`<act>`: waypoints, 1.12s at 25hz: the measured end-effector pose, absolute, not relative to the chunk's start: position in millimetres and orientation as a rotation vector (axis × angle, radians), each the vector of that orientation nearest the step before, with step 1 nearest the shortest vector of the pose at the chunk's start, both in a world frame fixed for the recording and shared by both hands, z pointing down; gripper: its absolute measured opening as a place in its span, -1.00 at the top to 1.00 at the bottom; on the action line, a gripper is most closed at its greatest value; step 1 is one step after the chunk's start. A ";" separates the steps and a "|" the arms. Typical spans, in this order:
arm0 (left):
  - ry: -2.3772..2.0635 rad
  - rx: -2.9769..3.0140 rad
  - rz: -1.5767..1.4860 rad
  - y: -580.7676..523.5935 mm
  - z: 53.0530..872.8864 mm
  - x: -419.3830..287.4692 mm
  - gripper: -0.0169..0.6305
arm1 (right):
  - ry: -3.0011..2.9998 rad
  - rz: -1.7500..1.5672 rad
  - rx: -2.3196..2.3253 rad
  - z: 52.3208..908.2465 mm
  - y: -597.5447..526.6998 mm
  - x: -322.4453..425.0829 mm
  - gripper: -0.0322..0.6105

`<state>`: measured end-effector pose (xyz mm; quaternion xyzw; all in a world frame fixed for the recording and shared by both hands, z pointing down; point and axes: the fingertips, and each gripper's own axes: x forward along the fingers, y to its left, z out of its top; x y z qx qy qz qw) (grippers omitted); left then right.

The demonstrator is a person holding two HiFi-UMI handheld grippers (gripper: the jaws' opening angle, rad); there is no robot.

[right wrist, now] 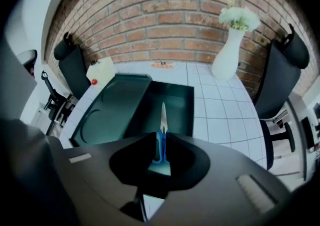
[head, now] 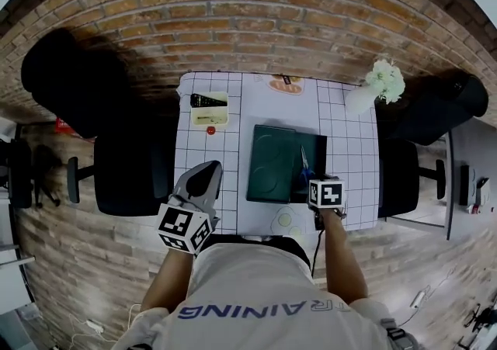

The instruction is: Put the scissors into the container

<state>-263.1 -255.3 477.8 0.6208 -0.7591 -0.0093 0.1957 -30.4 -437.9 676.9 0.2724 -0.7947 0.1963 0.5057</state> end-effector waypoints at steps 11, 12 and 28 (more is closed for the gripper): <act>-2.171 1.874 -0.054 -308.8 418.1 -219.0 0.94 | -2.553 0.452 0.793 453.2 -488.7 -6.4 0.86; -2.172 1.884 -0.057 -312.8 413.5 -215.1 0.94 | -2.611 0.444 0.803 434.4 -490.1 -1.2 0.86; -2.187 2.022 -0.058 -335.9 371.8 -152.0 0.94 | -2.892 0.215 0.830 358.2 -481.7 42.4 0.86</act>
